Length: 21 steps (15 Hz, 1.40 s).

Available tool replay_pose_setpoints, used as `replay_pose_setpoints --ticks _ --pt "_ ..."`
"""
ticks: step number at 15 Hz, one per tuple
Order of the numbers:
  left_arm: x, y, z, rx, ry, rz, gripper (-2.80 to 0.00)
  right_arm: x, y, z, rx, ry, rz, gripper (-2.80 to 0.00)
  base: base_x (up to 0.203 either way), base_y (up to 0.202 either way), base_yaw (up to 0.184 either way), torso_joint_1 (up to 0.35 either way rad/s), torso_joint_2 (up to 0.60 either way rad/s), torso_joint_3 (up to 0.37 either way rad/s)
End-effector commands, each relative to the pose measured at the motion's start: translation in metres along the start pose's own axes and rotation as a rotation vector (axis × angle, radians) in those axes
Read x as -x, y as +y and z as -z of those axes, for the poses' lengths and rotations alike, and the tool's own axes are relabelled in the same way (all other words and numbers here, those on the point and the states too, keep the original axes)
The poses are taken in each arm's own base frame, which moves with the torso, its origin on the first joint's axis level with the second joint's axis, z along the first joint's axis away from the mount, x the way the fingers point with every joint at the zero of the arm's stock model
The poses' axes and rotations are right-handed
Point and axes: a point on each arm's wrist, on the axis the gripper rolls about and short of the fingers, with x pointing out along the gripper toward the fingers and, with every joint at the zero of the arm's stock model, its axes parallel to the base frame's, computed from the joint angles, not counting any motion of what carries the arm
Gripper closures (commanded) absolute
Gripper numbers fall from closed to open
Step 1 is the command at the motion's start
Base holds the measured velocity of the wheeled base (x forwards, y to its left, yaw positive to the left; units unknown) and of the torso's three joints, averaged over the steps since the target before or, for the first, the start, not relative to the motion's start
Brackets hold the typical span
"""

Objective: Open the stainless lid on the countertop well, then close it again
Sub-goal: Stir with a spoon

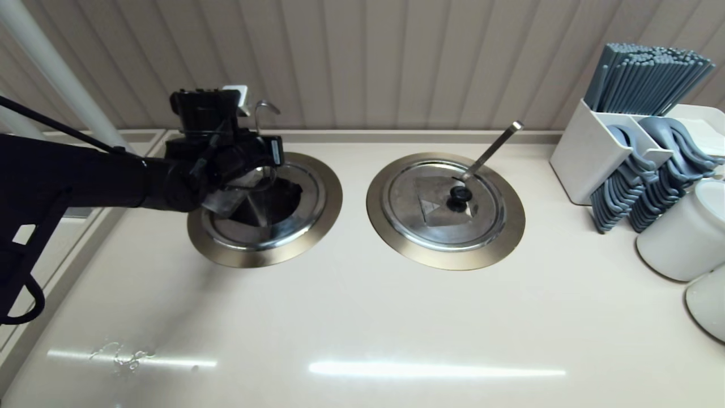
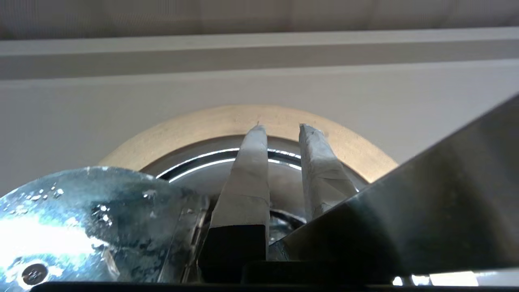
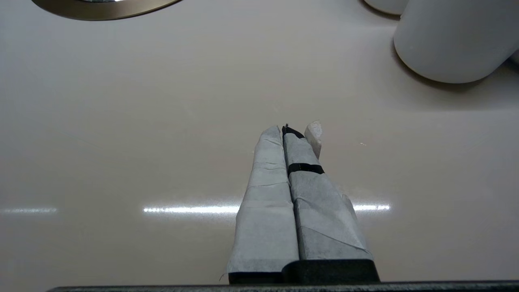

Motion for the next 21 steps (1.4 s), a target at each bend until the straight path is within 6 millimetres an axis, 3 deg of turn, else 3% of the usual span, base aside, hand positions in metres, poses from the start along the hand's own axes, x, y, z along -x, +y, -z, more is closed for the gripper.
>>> replay_pose_setpoints --ticks 1,4,8,12,15,17,21 --pt "-0.005 -0.006 0.007 0.016 -0.012 0.013 0.00 0.000 0.000 0.000 0.000 0.000 -0.001 0.00 0.000 0.000 0.000 0.000 0.00 0.000" --pt "-0.001 -0.024 0.007 0.060 -0.007 0.050 0.00 0.000 0.000 0.000 0.000 0.000 0.000 0.00 0.000 0.000 0.000 0.000 0.00 0.000" --pt "0.009 -0.029 0.001 0.081 -0.010 0.073 0.00 0.000 0.000 0.000 0.000 0.001 -0.001 0.00 0.000 0.000 0.000 0.000 0.00 0.000" --pt "0.023 -0.019 -0.010 0.072 0.000 0.090 0.00 0.000 0.000 0.000 0.000 0.000 -0.001 0.00 0.000 0.000 0.000 0.000 0.00 0.000" --pt "0.026 -0.001 -0.006 0.014 0.073 0.085 0.00 0.000 0.000 0.000 0.000 0.000 0.000 0.00 0.000 0.000 0.000 0.000 0.00 0.000" --pt "0.022 0.007 -0.003 -0.018 0.100 0.063 0.00 0.000 0.000 0.000 0.000 0.000 -0.001 0.00 0.000 0.000 0.000 0.000 0.00 0.000" --pt "-0.013 0.007 0.021 -0.029 0.115 -0.047 0.00 0.000 0.000 0.000 0.000 0.001 -0.001 0.00 0.000 0.000 0.000 0.000 0.00 0.000"
